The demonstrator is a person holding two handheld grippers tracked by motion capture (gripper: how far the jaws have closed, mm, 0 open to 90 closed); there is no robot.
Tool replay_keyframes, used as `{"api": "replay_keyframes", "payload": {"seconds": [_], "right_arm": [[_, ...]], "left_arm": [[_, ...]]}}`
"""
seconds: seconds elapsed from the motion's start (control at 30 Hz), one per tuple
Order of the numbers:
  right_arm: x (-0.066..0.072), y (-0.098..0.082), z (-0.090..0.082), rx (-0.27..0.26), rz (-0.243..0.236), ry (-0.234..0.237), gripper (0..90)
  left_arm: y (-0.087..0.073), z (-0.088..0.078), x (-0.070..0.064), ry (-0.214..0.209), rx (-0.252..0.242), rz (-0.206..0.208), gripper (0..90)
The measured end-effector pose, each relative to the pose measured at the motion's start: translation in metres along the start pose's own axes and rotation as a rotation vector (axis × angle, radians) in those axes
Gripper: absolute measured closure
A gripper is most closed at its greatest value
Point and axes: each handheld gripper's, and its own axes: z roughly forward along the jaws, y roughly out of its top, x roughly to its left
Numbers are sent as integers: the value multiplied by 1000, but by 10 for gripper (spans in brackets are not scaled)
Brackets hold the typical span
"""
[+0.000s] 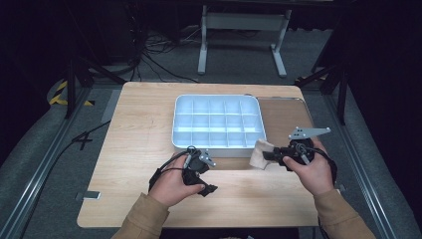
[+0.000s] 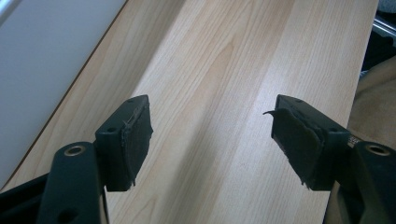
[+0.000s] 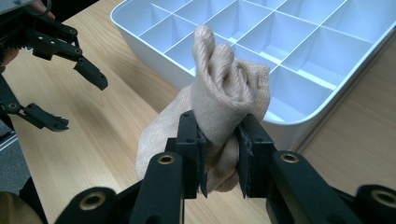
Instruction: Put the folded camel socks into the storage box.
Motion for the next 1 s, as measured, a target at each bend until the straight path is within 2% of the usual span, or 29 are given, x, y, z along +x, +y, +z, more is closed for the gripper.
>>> {"api": "replay_keyframes", "payload": {"seconds": [0.3, 0.4, 0.67, 1.0], "right_arm": [[-10, 13, 2, 26, -12, -9, 734], [-14, 18, 4, 37, -23, -10, 734], [-18, 30, 7, 52, -25, -24, 733], [-26, 44, 10, 99, -73, -58, 730]], "left_arm": [[-1, -3, 1, 11, -7, -13, 279], [-2, -4, 2, 11, -6, -5, 279], [-2, -5, 2, 20, -15, -10, 278], [-4, -7, 2, 26, -16, -22, 277]]}}
